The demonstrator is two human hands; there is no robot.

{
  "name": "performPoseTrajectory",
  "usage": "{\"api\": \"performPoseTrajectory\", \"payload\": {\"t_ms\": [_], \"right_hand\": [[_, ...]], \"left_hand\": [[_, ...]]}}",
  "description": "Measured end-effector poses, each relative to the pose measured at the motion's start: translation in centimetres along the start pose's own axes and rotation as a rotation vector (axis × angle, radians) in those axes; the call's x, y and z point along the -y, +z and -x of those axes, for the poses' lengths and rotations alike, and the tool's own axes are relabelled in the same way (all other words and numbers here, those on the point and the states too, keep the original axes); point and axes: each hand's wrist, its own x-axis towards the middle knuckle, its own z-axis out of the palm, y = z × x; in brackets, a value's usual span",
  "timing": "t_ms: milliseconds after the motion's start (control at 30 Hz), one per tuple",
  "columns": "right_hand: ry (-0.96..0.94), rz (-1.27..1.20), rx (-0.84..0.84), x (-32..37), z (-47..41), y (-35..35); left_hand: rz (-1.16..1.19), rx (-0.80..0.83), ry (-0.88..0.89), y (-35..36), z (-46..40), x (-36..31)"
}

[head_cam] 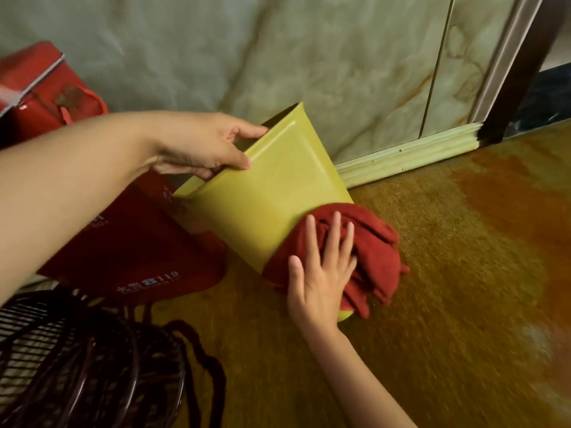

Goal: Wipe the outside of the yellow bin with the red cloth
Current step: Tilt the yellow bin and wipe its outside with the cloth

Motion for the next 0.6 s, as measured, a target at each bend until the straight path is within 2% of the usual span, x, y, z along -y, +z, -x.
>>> {"api": "performPoseTrajectory", "payload": {"t_ms": [100,200,300,400,500,600], "right_hand": [[-0.137,-0.009,-0.039,3.1,-4.5,-0.5],[-0.168,-0.032,-0.069,2.2,-9.9,-1.8],[0.057,-0.204,-0.047,-1.9,-11.2,-2.3],[0.299,-0.265,-0.063,-6.7,-7.4,-2.0],[0.359,-0.239,-0.116,-8.3,-1.6,-1.3],[0.350,-0.237,-0.184,-6.8,0.5,-0.2]], "left_hand": [[0.031,0.084,0.026,0.7,-0.1,-0.5],[0.054,0.146,0.058,1.1,-0.1,-0.5],[0.029,0.103,0.071,1.3,-0.4,-0.1],[-0.003,0.049,0.083,1.3,-0.5,-0.3],[-0.038,0.087,0.085,1.5,-0.7,-0.7],[0.000,0.087,0.143,2.6,-1.1,-1.7]]}}
